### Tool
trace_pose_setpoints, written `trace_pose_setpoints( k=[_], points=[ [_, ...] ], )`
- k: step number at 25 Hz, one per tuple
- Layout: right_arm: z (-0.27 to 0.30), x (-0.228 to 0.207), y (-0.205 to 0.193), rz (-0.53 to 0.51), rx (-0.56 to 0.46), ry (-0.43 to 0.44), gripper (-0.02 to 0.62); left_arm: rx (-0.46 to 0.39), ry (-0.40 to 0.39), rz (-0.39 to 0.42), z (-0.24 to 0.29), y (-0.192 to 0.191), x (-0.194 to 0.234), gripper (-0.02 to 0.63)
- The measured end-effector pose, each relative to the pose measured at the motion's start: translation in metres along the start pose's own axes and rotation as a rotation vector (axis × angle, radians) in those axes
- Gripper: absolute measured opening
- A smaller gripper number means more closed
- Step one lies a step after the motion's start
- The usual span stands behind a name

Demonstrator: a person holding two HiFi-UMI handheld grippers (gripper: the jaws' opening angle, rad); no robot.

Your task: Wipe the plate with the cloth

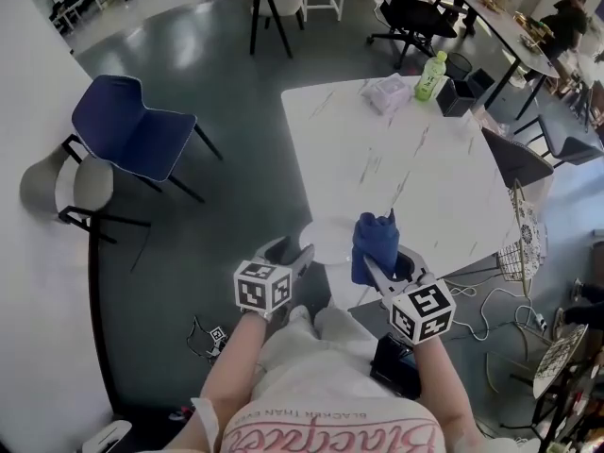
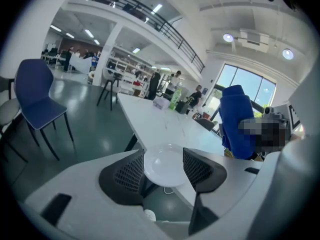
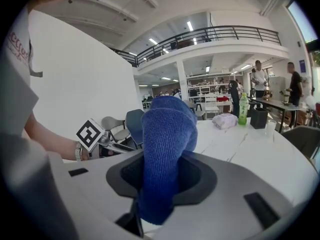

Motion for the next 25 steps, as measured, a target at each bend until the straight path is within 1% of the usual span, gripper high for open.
trace_pose_setpoints(
  k=[3,5,7,9,12,15,16,17,18,19,21,25],
  points=[
    [0.005,-0.005,-0.004,-0.009,0.024,0.016,0.121,0.036,0.003,-0.091,0.015,-0.014,0.017,0.221],
    [0.006,-0.008,-0.005,-0.036,0.037,0.02,0.121,0.059,0.001,-0.153,0.024,-0.025,0.026,0.221],
    [0.006,-0.011,-0.007,-0.059,0.047,0.019,0.121,0.068,-0.004,-0.215,0.032,-0.033,0.034,0.221],
    [0.006,-0.016,-0.008,-0.056,0.052,0.016,0.121,0.064,-0.019,-0.271,0.04,-0.038,0.039,0.221],
    [0.006,-0.025,-0.01,-0.049,0.064,0.008,0.121,0.057,-0.054,-0.319,0.053,-0.042,0.04,0.221],
    [0.007,-0.03,-0.012,-0.049,0.07,0.008,0.121,0.03,-0.076,-0.364,0.059,-0.043,0.044,0.218],
    [0.008,-0.031,-0.013,-0.05,0.072,0.009,0.121,0.024,-0.075,-0.38,0.06,-0.044,0.046,0.194],
    [0.009,-0.033,-0.014,-0.051,0.074,0.01,0.121,0.02,-0.071,-0.393,0.061,-0.045,0.049,0.129],
    [0.009,-0.034,-0.015,-0.05,0.076,0.012,0.121,0.018,-0.068,-0.401,0.061,-0.046,0.05,0.079],
    [0.01,-0.035,-0.016,-0.046,0.077,0.014,0.121,0.017,-0.068,-0.406,0.062,-0.046,0.05,0.066],
    [0.011,-0.037,-0.017,-0.039,0.078,0.017,0.121,0.012,-0.074,-0.41,0.062,-0.045,0.049,0.06],
    [0.013,-0.04,-0.013,-0.038,0.071,0.022,0.121,-0.024,-0.096,-0.409,0.058,-0.036,0.042,0.035]
  ],
)
Point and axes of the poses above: the fingertips, and each gripper's own axes: z forward along the fingers, x to its left, y out of its top, the point moved 7 cm from there along -z, backward along the fingers, and after that the axes turned 11 degrees about -y, right-handed, at the moved point
